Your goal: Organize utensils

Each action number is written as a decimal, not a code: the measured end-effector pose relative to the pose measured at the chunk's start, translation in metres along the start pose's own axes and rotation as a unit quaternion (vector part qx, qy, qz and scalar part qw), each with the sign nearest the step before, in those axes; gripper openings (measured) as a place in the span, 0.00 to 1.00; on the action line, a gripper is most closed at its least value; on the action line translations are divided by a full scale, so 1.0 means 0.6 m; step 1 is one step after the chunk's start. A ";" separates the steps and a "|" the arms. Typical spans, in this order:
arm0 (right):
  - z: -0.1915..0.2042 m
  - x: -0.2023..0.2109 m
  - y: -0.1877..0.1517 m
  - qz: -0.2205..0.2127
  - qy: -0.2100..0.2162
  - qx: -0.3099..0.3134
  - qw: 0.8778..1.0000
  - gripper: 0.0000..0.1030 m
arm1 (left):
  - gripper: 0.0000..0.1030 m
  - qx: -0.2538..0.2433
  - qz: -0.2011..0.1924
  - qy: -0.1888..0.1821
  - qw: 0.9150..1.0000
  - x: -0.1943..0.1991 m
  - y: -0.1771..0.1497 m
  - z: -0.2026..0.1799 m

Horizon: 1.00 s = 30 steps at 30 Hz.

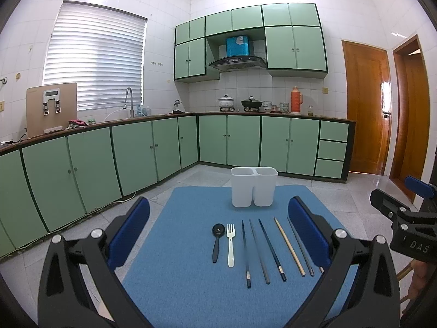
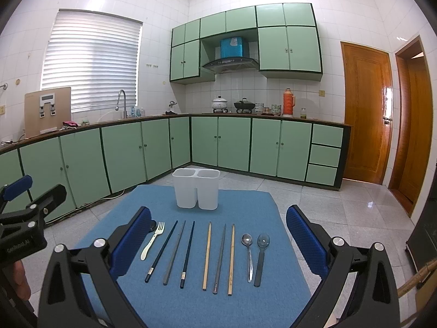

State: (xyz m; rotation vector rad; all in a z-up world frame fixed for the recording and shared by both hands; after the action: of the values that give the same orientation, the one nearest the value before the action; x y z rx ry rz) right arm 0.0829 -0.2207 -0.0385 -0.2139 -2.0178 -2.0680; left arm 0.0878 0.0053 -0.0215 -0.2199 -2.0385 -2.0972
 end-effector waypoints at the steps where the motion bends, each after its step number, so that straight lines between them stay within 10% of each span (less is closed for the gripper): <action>1: 0.000 0.000 0.000 0.000 0.000 0.000 1.000 0.94 | 0.95 0.000 0.000 0.000 1.000 0.000 0.000 0.000; 30: 0.006 0.000 0.003 0.001 0.000 0.000 1.000 0.94 | 0.95 0.000 0.000 0.000 1.000 0.000 0.000 0.003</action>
State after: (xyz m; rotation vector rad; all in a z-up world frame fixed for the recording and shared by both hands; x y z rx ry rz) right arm 0.0833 -0.2174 -0.0368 -0.2151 -2.0160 -2.0670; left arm 0.0877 0.0069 -0.0212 -0.2193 -2.0389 -2.0969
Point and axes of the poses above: each gripper's, at about its wrist camera, not at the fingertips, and x roughly against the way its jaws point, z to its left, y to its top, the point moved 9 cm from there along -x, roughly the way its jaws point, and after that the axes turned 2 degrees about y, right-handed, at the moved point
